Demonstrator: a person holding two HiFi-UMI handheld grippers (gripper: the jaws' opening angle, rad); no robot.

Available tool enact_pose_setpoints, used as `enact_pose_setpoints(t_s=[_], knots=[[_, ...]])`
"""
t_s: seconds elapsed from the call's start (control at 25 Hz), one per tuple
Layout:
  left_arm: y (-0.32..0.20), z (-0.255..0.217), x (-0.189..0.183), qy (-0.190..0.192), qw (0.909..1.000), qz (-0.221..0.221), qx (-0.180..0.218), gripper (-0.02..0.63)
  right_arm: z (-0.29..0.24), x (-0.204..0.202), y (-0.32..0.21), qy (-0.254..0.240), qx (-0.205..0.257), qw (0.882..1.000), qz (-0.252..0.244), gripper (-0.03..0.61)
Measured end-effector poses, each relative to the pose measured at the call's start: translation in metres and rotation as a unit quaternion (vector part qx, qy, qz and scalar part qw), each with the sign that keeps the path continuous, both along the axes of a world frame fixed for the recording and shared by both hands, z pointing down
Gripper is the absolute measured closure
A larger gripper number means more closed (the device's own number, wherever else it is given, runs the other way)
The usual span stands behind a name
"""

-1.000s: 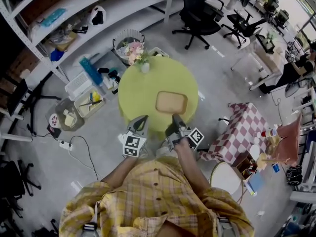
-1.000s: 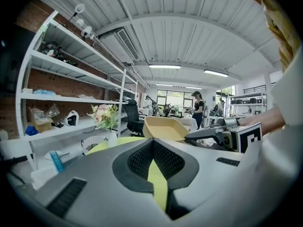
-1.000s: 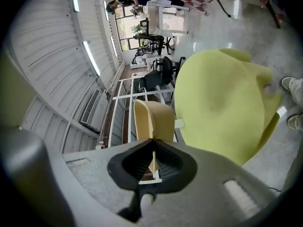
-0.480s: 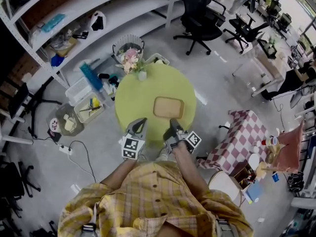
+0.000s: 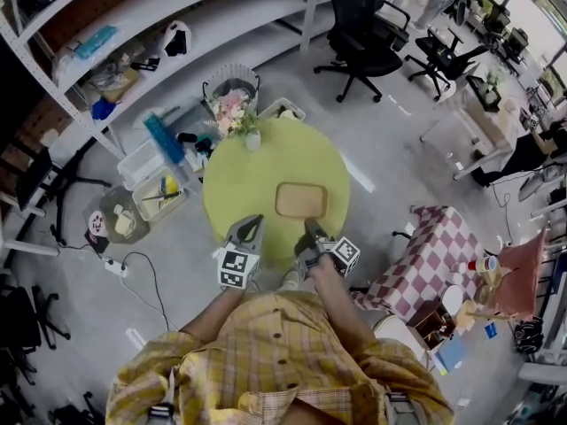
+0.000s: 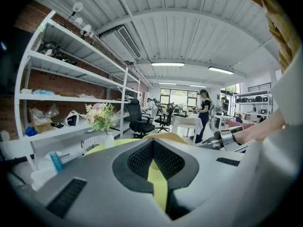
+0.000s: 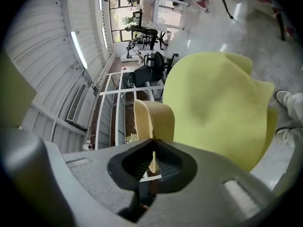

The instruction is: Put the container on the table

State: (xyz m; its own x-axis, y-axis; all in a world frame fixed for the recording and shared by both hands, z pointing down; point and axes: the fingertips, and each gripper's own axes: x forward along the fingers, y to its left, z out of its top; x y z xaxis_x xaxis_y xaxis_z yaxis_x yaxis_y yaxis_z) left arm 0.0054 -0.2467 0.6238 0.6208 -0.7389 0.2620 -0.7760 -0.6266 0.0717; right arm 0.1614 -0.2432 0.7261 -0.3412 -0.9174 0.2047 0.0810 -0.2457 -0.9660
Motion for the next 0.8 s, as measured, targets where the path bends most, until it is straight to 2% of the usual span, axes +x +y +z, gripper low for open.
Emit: enact_pose_setpoints(t_s=[0.16,0.4,0.8], knots=[[-0.005,0.001,0.002,-0.007,1.0,-0.003,0.0,0.609,0.016,-0.003,-0.013,0.001,0.0,1.0,-0.021,0.565],[-0.01,0.005,0.001,-0.019,0.9997,-0.012,-0.002,0.609,0.032,-0.012,-0.02,-0.028,-0.029,0.998,-0.039,0.565],[-0.017,0.003,0.009,-0.027,0.9996,-0.008,-0.007,0.609,0.065,-0.009,-0.027,-0.019,-0.048,0.997,-0.06,0.565]])
